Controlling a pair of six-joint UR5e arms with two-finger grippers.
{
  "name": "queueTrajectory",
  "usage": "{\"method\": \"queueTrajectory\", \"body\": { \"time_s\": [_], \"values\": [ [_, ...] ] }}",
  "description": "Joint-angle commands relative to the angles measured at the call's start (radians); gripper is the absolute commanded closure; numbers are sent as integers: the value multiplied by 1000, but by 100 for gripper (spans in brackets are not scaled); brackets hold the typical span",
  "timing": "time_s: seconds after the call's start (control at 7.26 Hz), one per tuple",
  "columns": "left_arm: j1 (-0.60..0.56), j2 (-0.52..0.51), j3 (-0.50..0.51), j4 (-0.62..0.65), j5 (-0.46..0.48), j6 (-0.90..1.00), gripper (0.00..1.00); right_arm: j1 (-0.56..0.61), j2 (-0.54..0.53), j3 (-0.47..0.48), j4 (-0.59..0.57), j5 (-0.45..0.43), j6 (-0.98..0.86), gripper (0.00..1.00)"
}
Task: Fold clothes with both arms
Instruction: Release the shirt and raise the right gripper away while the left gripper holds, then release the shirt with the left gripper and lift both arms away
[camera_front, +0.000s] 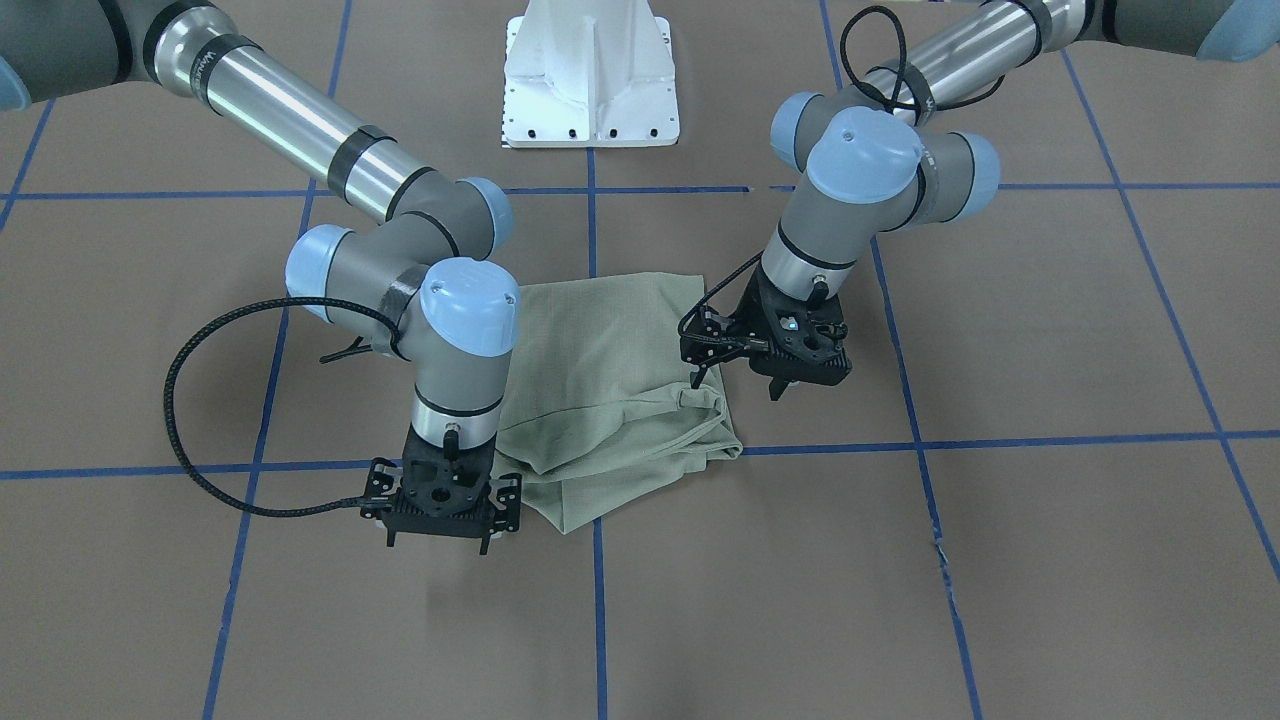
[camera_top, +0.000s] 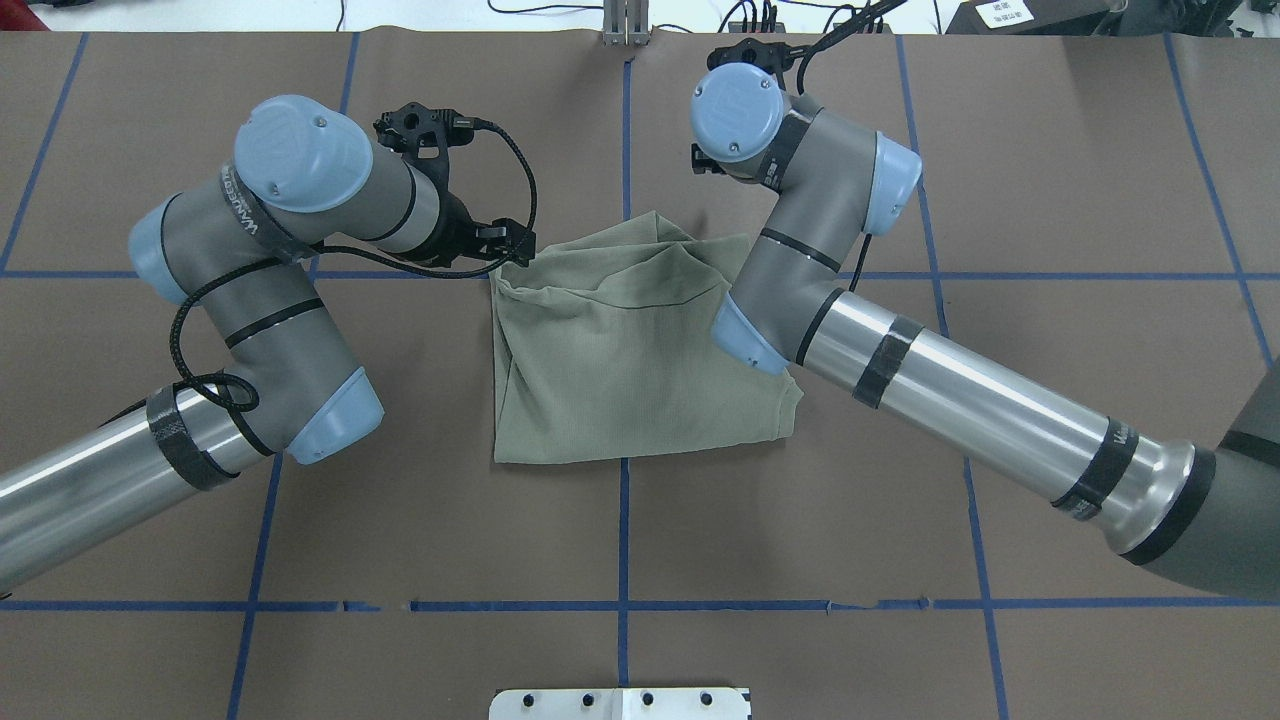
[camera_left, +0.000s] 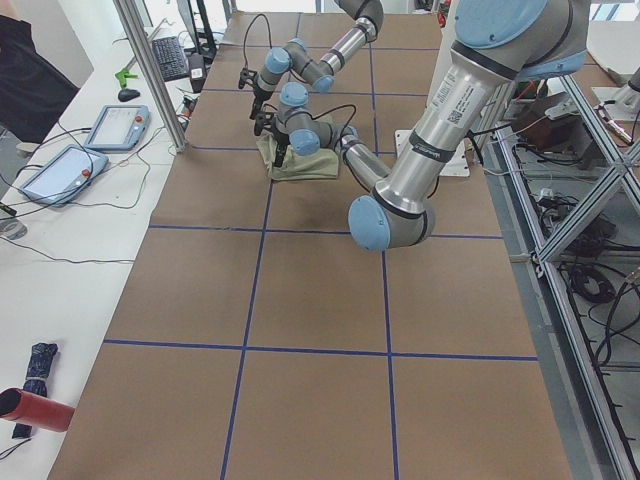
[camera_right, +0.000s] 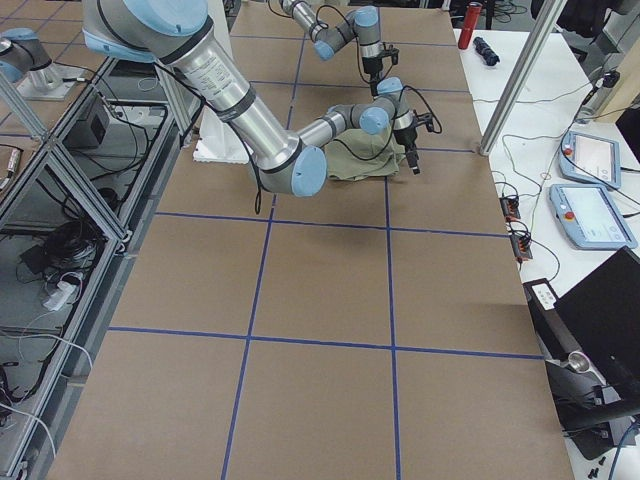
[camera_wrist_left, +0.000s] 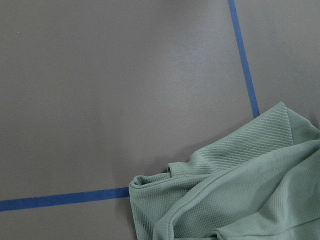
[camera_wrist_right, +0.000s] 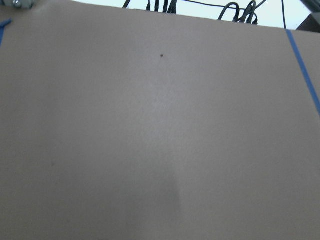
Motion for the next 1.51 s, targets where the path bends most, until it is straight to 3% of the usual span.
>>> {"method": "queueTrajectory", "body": {
  "time_s": [0.0,0.14,0.28,0.69,1.1,1.38],
  "values": [
    [44,-2,2,12,13,-71,0,81,14,12,17,206,-58,0],
    [97,0,7,18,40,-83,0,113,11,38,12,292,-89,0],
    [151,0,19,18,118,-100,0,115,5,42,14,314,-90,0],
    [148,-5,34,32,124,-100,0,115,-7,45,18,313,-90,0],
    [107,-41,143,47,130,-107,0,114,-23,65,18,311,-92,0],
    [37,-136,301,33,128,-91,0,115,-29,65,20,311,-92,0]
  ]
}}
